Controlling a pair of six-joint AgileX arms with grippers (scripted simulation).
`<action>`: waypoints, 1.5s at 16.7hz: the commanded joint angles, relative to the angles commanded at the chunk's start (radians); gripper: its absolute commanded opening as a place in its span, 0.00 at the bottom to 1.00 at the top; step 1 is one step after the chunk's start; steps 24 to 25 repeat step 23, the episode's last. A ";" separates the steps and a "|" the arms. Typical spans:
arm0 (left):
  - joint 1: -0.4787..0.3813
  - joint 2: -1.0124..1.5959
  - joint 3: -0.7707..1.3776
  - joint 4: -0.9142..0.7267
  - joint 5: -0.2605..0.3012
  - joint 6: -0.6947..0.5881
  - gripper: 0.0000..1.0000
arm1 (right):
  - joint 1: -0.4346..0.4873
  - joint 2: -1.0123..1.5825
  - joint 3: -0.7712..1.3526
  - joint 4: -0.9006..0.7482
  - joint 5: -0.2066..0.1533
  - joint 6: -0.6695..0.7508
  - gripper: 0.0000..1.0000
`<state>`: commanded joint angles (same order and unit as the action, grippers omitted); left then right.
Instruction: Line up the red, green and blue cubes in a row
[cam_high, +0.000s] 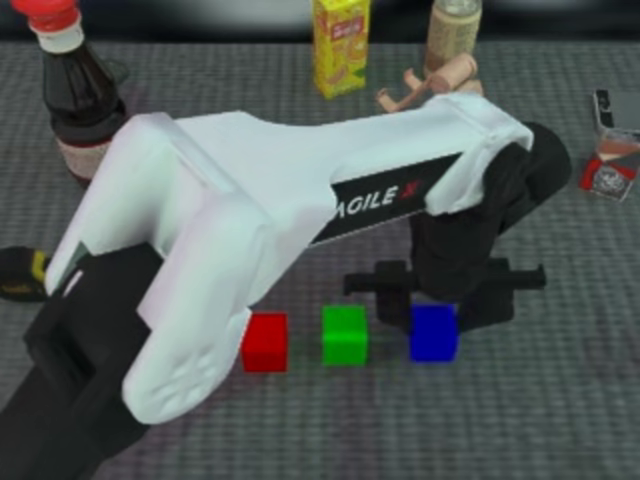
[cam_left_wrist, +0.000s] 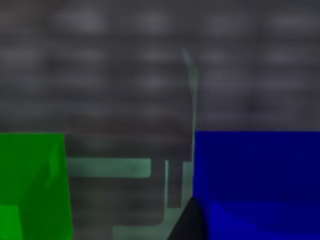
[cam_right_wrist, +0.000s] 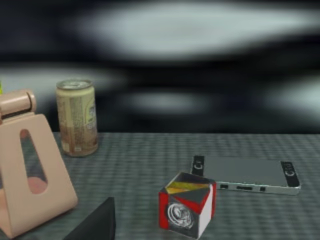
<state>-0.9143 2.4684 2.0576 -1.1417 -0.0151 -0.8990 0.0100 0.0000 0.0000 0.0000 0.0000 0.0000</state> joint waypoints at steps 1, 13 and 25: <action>0.000 0.000 0.000 0.000 0.000 0.000 0.75 | 0.000 0.000 0.000 0.000 0.000 0.000 1.00; 0.001 0.000 0.000 0.000 0.000 0.000 1.00 | 0.000 0.000 0.000 0.000 0.000 0.000 1.00; 0.016 -0.024 0.233 -0.257 0.000 -0.005 1.00 | 0.000 0.000 0.000 0.000 0.000 0.000 1.00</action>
